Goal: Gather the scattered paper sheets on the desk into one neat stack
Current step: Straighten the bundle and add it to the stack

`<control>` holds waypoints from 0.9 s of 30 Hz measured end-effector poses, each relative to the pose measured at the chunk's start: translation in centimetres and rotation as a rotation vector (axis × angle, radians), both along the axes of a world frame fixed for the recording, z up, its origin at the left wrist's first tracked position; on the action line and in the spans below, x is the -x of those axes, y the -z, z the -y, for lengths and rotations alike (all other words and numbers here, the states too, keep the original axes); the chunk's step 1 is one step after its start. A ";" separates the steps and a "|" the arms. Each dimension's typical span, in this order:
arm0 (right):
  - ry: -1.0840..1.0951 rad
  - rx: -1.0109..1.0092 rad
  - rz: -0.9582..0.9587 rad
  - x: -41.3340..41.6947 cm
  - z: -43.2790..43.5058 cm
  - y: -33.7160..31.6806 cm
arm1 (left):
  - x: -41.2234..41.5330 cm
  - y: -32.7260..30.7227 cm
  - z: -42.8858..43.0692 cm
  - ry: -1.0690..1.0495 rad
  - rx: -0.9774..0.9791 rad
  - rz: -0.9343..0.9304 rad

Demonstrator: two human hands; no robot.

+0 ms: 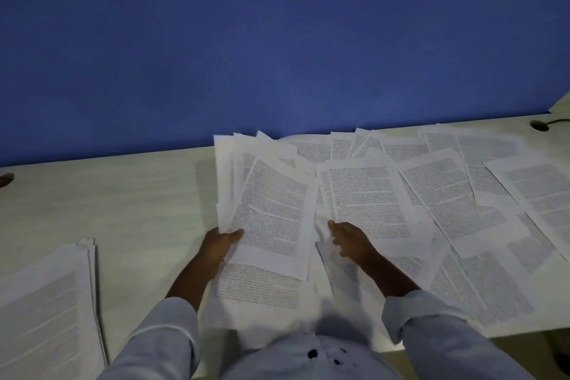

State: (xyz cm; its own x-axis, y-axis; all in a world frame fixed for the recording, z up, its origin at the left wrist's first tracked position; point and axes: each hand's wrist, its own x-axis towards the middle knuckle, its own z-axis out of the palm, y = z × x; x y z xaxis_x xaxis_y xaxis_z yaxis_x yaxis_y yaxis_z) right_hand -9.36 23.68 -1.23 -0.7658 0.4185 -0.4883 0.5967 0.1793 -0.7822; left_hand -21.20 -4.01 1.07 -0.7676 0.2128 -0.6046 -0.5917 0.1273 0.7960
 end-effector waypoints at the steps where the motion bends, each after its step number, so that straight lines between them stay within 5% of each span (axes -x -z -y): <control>1: -0.003 0.008 0.008 0.0 0.0 -0.3 | 0.0 -0.3 1.0 -0.048 -0.026 -0.015; 5: -0.069 -0.007 0.038 0.9 0.8 -1.7 | 0.3 -1.1 5.1 -0.169 -0.121 -0.060; 10: -0.022 0.481 -0.062 3.8 2.4 -5.0 | 0.4 -3.8 7.1 -0.113 -0.230 -0.072; 14: -0.150 0.725 -0.262 6.9 4.0 -7.9 | 0.0 -7.0 6.0 0.127 -0.246 -0.048; 17: -0.322 0.605 -0.295 7.8 5.4 -8.7 | -0.2 -7.7 4.4 0.226 -0.171 -0.078; 21: -0.190 0.532 -0.347 8.3 5.2 -8.4 | 0.7 -7.1 3.9 0.144 -0.041 -0.154; 27: -0.229 0.542 -0.351 7.3 4.5 -8.0 | 2.0 -7.2 4.3 0.365 -0.131 -0.161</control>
